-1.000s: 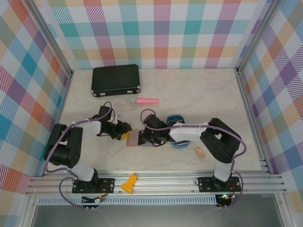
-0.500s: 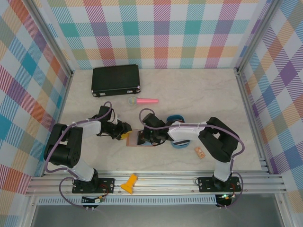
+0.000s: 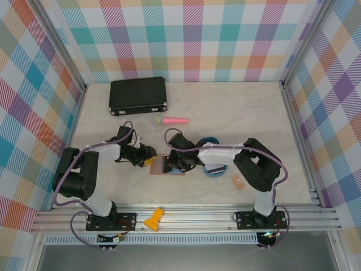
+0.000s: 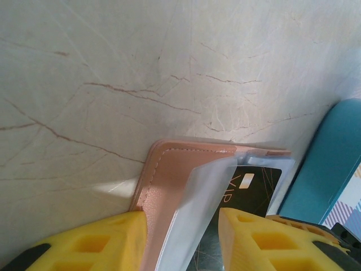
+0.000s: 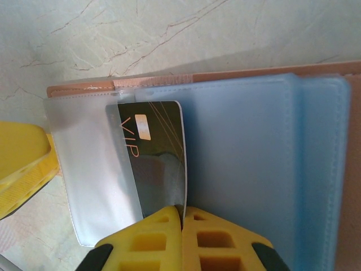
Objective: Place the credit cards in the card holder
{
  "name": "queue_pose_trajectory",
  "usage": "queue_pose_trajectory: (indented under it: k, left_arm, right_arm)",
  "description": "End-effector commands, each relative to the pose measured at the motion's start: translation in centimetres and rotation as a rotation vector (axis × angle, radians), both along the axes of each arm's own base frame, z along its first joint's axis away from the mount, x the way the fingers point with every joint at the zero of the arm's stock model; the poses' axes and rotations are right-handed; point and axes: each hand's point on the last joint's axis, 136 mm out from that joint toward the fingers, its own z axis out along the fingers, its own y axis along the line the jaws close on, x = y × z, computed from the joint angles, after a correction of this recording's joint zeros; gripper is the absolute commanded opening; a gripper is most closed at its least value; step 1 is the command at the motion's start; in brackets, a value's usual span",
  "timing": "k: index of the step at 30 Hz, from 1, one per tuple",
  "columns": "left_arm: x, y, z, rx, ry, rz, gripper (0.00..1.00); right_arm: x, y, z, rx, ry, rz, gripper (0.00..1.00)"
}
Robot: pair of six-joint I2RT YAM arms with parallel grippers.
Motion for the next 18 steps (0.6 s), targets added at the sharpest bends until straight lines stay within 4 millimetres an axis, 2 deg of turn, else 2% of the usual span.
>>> queue_pose_trajectory:
  k: [1,6,18]
  left_arm:
    - [-3.5,2.2,-3.9,0.138,0.166,0.019,0.41]
    - [-3.5,2.2,-3.9,0.14,0.165,0.016,0.41]
    - [-3.8,2.2,-4.0,0.14,0.18,0.019,0.41]
  right_arm:
    - [-2.8,-0.2,-3.7,-0.068,0.105,0.066,0.0]
    - [-3.0,0.4,-3.2,-0.059,0.099,0.092,0.0]
    - [-3.2,-2.0,-2.6,-0.103,0.123,-0.092,0.0]
